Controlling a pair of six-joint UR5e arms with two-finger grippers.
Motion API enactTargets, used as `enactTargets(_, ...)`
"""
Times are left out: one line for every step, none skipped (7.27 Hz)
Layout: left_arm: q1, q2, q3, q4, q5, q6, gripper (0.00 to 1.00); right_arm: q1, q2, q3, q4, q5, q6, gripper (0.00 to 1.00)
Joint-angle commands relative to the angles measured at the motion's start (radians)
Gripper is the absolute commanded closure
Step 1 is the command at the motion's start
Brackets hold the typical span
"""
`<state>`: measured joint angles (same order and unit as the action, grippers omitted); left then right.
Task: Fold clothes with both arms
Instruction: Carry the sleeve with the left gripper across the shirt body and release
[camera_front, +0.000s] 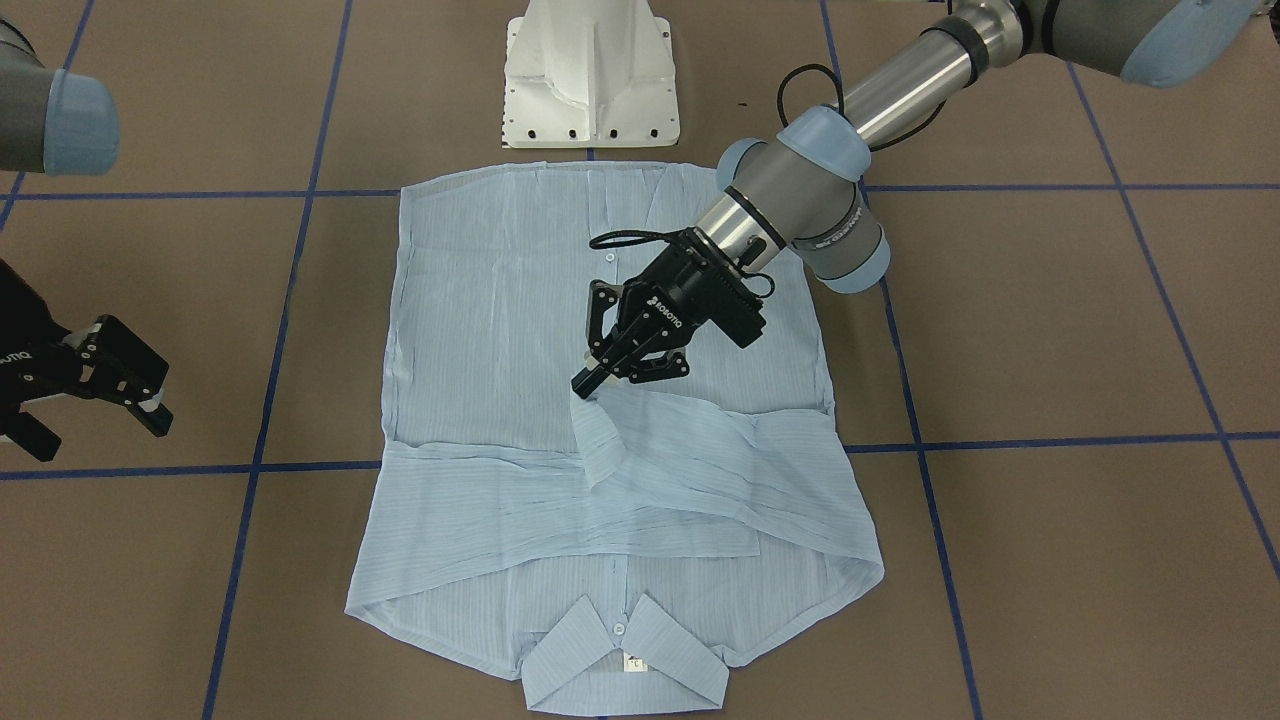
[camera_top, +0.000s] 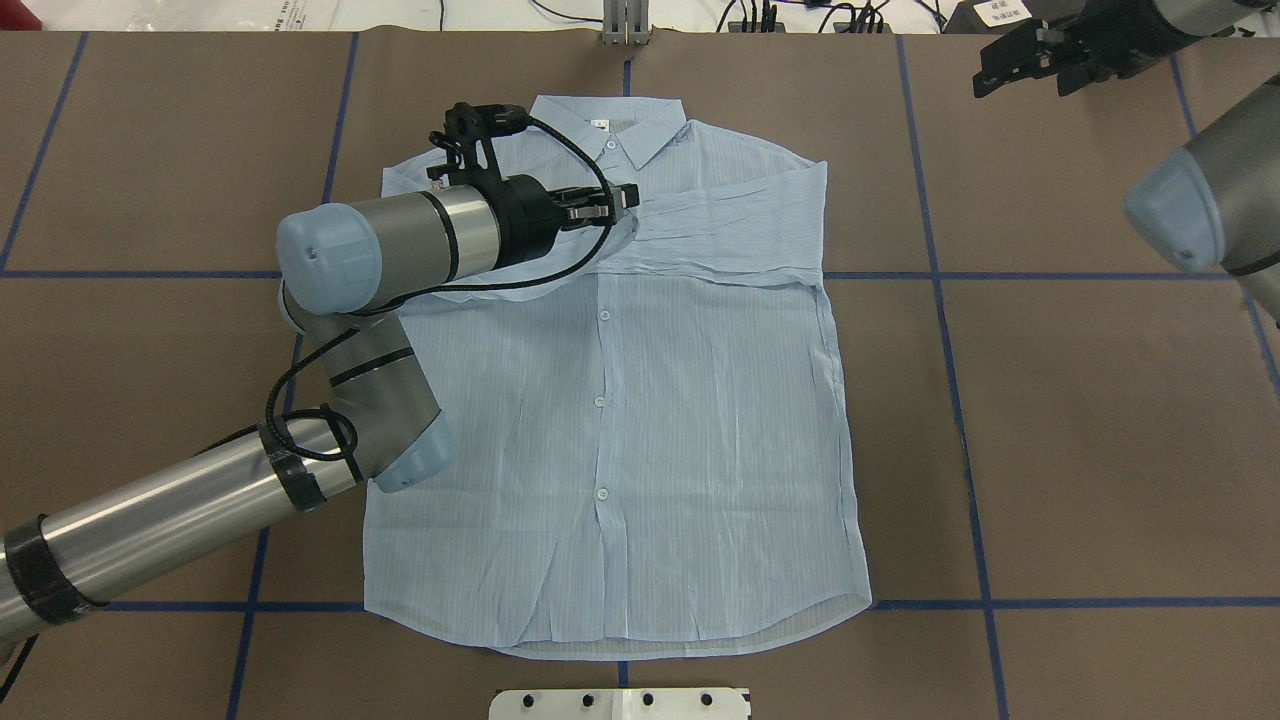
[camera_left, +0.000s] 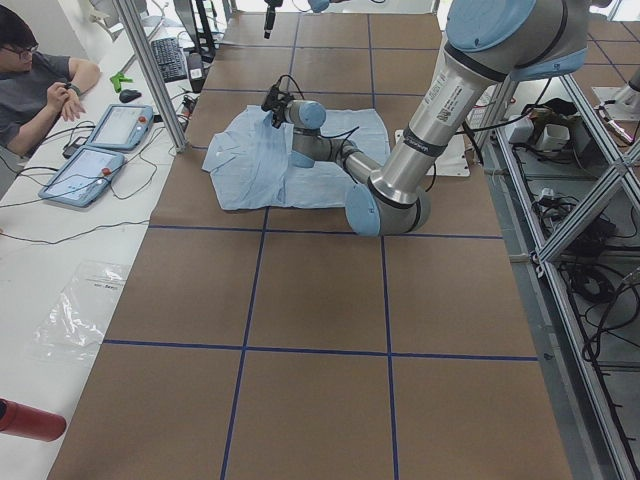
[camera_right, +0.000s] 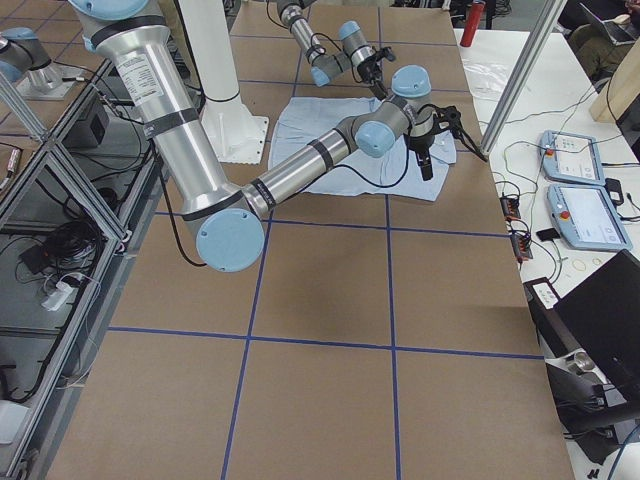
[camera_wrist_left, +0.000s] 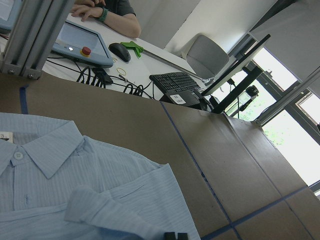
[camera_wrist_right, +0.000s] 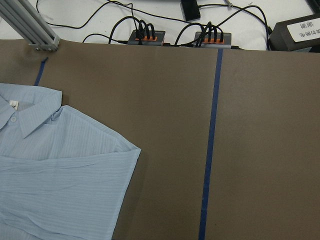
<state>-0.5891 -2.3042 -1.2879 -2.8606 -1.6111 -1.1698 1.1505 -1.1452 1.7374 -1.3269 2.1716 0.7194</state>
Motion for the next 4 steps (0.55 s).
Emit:
enactTargets(0.058,-0.017,0.016,0.018,0.013,0.007,1.00,0.000,-0.001,0.001,0.000,-0.001,0.002,0.00)
enactTargets(0.093,-0.041,0.056,0.018,0.046,0.015,1.00,-0.002,-0.001,0.001,0.000,-0.001,0.002,0.00)
enactTargets(0.122,-0.084,0.109,0.018,0.075,0.050,1.00,-0.002,-0.001,0.002,0.000,-0.001,0.002,0.00)
enactTargets(0.129,-0.095,0.127,0.018,0.079,0.050,0.77,-0.002,-0.001,0.001,0.000,-0.001,0.002,0.00)
